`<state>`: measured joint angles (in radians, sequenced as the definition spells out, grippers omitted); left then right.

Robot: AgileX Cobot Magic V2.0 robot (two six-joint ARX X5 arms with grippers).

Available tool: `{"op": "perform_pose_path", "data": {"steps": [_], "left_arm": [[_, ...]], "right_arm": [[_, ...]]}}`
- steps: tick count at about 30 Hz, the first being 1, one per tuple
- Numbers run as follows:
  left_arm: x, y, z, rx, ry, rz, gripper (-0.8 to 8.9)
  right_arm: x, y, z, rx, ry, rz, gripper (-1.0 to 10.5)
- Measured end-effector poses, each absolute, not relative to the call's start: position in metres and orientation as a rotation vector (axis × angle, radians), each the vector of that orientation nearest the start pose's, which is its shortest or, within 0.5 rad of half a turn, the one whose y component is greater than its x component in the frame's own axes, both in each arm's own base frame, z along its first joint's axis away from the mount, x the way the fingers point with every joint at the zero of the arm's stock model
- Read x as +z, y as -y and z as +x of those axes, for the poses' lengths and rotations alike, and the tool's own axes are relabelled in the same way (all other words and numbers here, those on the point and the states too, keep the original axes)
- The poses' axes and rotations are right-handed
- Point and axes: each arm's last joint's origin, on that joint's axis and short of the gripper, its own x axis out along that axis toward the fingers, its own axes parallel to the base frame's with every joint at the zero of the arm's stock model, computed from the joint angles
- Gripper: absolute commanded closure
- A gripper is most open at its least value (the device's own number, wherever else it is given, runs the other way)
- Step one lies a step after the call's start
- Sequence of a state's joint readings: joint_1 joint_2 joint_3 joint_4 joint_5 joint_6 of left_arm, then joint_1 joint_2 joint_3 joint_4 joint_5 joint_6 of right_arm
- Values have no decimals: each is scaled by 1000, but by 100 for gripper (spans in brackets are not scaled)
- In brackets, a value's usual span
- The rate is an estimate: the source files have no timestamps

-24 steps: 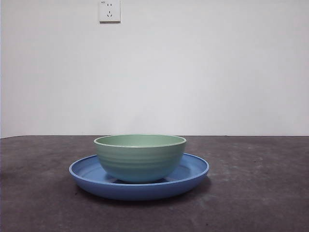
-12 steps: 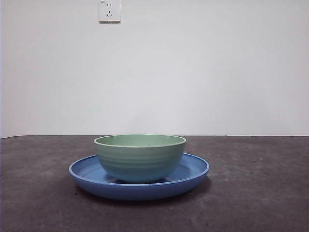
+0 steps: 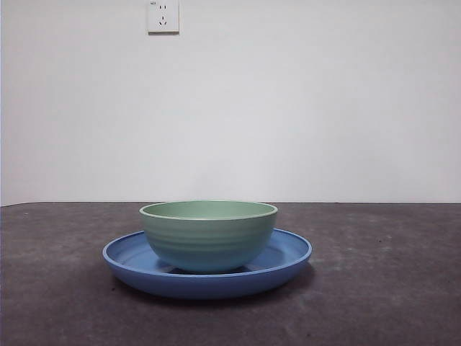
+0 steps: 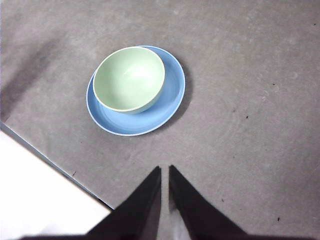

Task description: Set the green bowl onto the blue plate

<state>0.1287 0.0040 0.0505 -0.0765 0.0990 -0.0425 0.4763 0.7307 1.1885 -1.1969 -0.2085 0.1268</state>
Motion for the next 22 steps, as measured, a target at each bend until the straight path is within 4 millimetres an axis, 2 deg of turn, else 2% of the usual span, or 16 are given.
{"op": "perform_pose_path", "data": {"steps": [11, 22], "left_arm": [[159, -7, 95, 8, -128, -20, 787], [160, -3, 95, -37, -124, -6, 786]], "right_arm": [[377, -46, 75, 604, -786, 16, 925], [377, -46, 75, 604, -786, 16, 925]]}}
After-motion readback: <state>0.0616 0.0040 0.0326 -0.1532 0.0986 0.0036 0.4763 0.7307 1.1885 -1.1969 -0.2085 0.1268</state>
